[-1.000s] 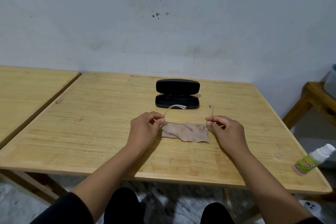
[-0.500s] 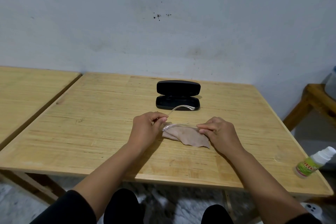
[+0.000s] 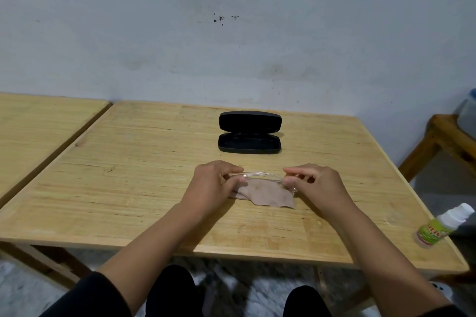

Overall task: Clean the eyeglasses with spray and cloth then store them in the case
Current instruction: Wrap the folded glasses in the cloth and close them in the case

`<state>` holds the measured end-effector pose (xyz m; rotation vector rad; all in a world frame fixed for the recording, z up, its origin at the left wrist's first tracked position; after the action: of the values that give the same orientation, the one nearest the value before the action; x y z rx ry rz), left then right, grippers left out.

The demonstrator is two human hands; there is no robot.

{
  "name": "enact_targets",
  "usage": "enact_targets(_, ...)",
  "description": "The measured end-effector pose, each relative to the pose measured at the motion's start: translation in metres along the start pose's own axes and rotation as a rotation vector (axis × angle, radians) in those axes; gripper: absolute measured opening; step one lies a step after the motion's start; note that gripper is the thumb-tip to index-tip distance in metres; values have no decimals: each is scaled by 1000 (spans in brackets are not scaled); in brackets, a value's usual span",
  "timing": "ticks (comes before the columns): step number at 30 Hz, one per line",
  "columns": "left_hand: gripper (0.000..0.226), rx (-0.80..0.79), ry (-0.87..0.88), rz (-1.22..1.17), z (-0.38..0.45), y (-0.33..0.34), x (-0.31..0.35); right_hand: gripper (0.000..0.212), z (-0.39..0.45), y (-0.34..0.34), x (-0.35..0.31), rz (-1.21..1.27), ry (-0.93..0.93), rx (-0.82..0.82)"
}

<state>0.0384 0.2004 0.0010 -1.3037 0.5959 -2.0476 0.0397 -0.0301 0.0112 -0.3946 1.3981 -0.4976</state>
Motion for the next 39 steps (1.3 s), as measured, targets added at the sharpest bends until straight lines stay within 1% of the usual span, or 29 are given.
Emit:
enact_targets(4, 24, -15, -1, 12, -4, 0, -4, 26, 0, 5, -3, -164, -123, -20)
enact_targets(7, 19, 2, 6, 23, -5, -1, -4, 24, 0, 7, -3, -296, -229, -24)
enact_targets(9, 16, 5, 14, 40, -3, 1, -3, 19, 0, 9, -4, -336, -274, -9)
enact_targets(14, 15, 21, 20, 33, 4, 1, -4, 13, 7, 10, -11, -328, -263, 19)
enact_targets(16, 14, 49, 17, 7, 11, -2, -3, 12, 13, 10, -14, -315, -253, 32)
enact_targets(19, 14, 114, 52, 4, 29, -7, -1, 10, 33, 9, -19, -290, -253, 98)
enact_targets(22, 13, 174, 96, 28, 53, -10, -3, 10, 59, 9, -28, -285, -299, 143)
enact_targets(27, 12, 281, 105, 32, 88, -6, -10, 9, 98, 15, -39, -285, -377, 225)
enact_targets(30, 12, 314, 105, 39, 102, 0, -17, 9, 113, 21, -38, -281, -412, 260)
enact_targets(34, 12, 290, 93, 53, 111, 9, -28, 10, 121, 30, -30, -298, -430, 268)
enact_targets(39, 14, 207, 70, 81, 106, 17, -39, 10, 119, 41, -14, -333, -422, 214)
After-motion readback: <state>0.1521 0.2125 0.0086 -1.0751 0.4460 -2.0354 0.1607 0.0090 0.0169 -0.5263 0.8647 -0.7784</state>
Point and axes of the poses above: each hand's wrist, its own z-axis towards the middle knuckle, its own y-axis out of the palm, x = y × z, the point moved 2 cm from there along z, towards the middle knuckle, and after that the axes turned 4 degrees about x, right-handed, at the moved point
